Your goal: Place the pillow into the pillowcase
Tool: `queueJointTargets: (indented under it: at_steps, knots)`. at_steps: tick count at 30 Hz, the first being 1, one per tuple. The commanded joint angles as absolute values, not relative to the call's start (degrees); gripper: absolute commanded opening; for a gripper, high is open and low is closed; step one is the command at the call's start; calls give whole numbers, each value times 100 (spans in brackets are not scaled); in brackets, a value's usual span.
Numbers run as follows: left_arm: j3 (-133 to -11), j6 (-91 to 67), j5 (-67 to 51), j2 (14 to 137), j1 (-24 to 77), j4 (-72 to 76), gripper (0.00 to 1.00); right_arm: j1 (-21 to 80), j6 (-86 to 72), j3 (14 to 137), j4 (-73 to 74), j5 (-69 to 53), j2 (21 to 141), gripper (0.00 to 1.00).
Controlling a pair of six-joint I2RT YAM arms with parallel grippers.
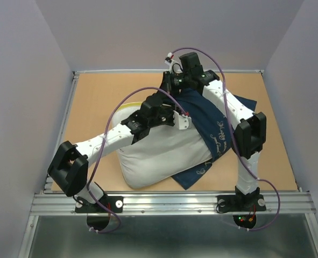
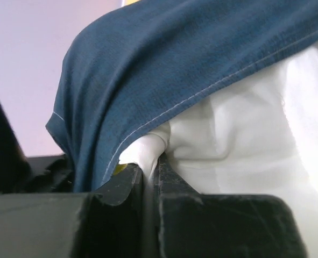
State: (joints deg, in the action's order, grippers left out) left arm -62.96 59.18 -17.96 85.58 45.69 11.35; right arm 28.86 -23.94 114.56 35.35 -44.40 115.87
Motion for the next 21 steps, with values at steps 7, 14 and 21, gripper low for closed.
queueJointTargets:
  at_steps: [7, 14, 21]
  knots:
    - [-6398, 4941, -1671, 9500, 3543, 2180, 0, 2550, -2479, 12803, 1916, -3278, 12980, 1]
    - [-6340, 4008, -1747, 9303, 3340, 1143, 63, 1513, -2100, 12713, 1898, -3057, 12597, 94]
    - [-6293, 3798, -1557, 7972, 3901, -567, 99, 440, -1014, 9382, 2486, -3199, 9513, 93]
